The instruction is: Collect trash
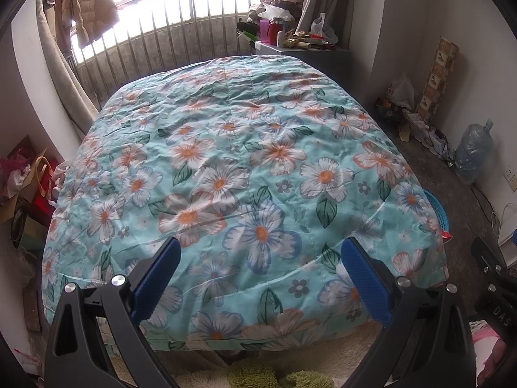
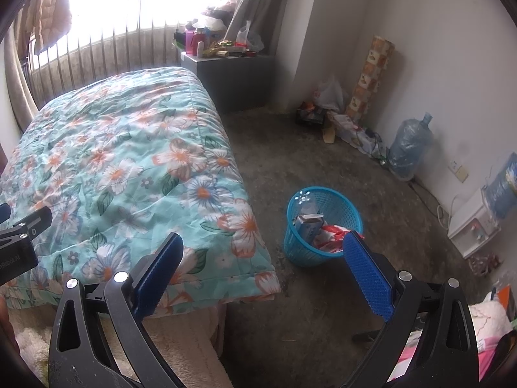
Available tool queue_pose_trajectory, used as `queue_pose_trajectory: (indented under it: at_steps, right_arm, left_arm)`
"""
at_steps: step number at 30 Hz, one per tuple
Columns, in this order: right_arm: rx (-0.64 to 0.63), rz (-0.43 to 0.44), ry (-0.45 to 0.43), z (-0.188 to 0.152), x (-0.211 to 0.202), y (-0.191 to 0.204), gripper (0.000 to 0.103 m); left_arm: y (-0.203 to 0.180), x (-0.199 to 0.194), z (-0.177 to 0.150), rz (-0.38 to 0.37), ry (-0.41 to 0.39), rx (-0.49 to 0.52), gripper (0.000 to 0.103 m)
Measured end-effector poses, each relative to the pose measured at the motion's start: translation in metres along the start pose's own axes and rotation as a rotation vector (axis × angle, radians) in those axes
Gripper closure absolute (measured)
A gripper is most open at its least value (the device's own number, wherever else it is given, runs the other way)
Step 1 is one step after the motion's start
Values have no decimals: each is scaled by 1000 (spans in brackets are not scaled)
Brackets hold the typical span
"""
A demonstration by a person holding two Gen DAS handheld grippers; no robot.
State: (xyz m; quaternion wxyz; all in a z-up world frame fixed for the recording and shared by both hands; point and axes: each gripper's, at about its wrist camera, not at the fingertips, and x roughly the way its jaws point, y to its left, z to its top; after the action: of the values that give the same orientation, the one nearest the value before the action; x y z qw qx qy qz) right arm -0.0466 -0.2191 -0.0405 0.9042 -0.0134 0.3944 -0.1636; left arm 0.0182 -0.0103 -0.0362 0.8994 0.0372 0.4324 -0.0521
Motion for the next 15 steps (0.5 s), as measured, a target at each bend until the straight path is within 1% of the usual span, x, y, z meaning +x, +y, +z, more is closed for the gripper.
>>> queue_pose_trajectory:
  at_steps: [8,15]
  right_arm:
    - [4,3,-6,4,0,0,8]
    - [4,1,-7,5,-1,3,8]
  left_arm:
    - [1,-2,1,7,-4,-3,6]
    - [2,-1,0,13,7,-15,6]
